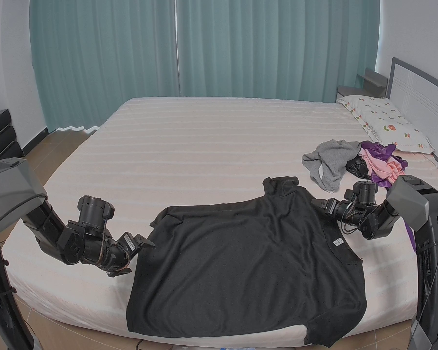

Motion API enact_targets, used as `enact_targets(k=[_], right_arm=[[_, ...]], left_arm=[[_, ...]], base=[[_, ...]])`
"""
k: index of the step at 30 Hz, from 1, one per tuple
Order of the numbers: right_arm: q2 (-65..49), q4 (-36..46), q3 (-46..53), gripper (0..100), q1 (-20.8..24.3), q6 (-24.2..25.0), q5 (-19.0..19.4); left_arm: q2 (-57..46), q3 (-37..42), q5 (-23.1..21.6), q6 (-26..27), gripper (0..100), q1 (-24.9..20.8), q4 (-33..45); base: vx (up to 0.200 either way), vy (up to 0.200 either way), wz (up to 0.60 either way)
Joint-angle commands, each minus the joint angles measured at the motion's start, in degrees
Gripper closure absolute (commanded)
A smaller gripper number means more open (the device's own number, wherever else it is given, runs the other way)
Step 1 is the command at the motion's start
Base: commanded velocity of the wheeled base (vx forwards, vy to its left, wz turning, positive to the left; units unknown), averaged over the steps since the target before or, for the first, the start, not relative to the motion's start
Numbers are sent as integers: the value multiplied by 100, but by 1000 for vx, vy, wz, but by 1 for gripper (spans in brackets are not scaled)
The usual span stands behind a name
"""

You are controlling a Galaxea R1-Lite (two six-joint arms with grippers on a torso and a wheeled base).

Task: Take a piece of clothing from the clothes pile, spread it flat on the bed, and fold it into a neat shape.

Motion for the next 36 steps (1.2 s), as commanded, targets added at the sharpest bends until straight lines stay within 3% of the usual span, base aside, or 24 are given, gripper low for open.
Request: enact_targets(k=[1, 8, 23, 26, 36], right_arm=[[125, -83, 85, 100, 6, -124, 41], [-6, -444, 367, 100, -90, -168, 58], [-973, -1076, 2081, 100, -582, -115, 208], [-973, -1428, 2335, 100, -609, -97, 208], [-991, -1472, 2494, 100, -714, 140, 181]], left_arm=[[34, -1, 7, -3, 0, -3, -4], [34, -1, 7, -3, 0, -3, -4], [219, -546, 148, 15, 0, 129, 5], [359, -976, 262, 15, 0, 199, 23], [1317, -2427, 508, 24, 0, 199, 84]], base=[[0, 0, 0], [0, 0, 0], [0, 0, 0], [0, 0, 0], [0, 0, 0]])
